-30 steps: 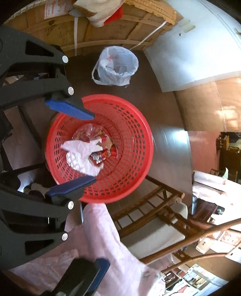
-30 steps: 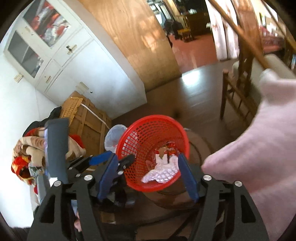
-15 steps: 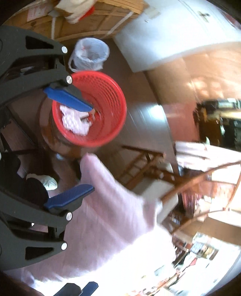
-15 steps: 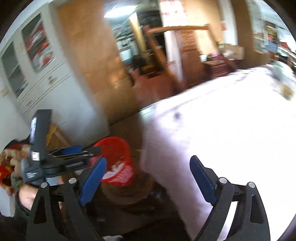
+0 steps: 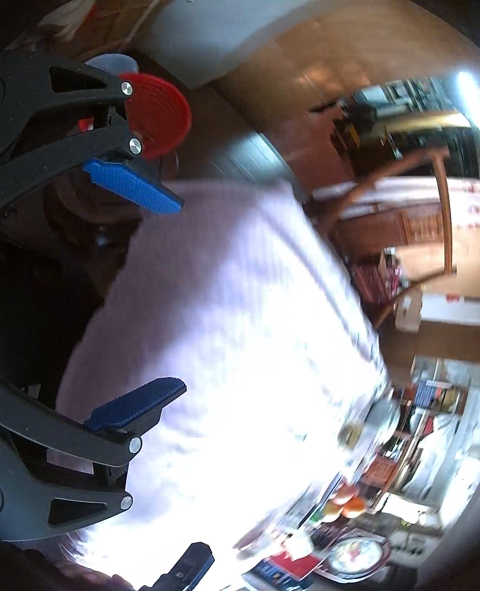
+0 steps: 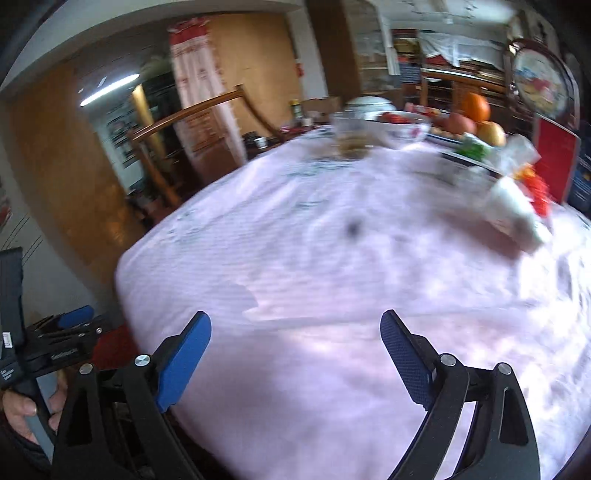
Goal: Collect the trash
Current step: 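Swing both empty tools back toward the table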
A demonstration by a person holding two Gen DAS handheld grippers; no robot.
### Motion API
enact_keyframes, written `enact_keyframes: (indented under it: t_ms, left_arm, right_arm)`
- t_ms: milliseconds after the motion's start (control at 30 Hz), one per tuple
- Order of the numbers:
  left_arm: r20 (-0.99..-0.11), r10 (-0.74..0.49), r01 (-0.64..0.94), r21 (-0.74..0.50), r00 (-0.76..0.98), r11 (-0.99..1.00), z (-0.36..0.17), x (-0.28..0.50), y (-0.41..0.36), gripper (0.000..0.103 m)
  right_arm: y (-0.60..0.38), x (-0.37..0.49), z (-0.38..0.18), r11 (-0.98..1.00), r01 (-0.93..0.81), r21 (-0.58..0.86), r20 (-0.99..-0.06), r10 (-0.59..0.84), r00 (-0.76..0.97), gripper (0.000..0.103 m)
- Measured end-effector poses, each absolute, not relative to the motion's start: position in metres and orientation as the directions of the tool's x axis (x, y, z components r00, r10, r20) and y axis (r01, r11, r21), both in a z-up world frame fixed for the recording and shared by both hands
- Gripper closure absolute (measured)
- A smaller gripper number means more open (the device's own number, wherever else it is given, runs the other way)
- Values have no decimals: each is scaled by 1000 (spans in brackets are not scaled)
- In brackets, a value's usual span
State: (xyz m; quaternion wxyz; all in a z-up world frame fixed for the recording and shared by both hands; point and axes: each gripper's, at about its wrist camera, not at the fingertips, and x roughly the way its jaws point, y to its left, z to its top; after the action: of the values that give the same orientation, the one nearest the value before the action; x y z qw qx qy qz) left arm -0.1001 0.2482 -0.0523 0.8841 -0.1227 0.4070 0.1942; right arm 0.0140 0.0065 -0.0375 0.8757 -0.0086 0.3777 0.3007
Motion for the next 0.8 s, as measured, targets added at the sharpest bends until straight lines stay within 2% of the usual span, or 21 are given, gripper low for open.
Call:
enact_keyframes:
  t_ms: [133, 267, 433, 667, 800]
  left_arm:
    - [-765, 212, -382, -49, 608, 923, -50, -71, 221, 16]
    - [-765, 187, -330, -36, 617, 943, -49, -50, 197, 16]
    - [-768, 164, -288, -27, 619, 957, -47, -33, 176, 16]
    - [-788, 148, -284, -36, 597, 958, -54, -20, 175, 16]
    - [-789, 144, -279, -36, 597, 960, -53, -14, 176, 16]
  right_arm:
    - [-44, 36, -41, 872, -444, 206, -666, 457, 589, 12]
    - [-87, 57, -38, 920, -367, 140, -663, 362, 656, 12]
    - [-132, 100, -40, 941, -332, 69, -715, 279, 641, 11]
    - [-172, 148, -40, 963, -220, 155, -735, 261, 626, 11]
    - [-165, 168, -36, 982, -159, 104, -739, 183, 648, 10]
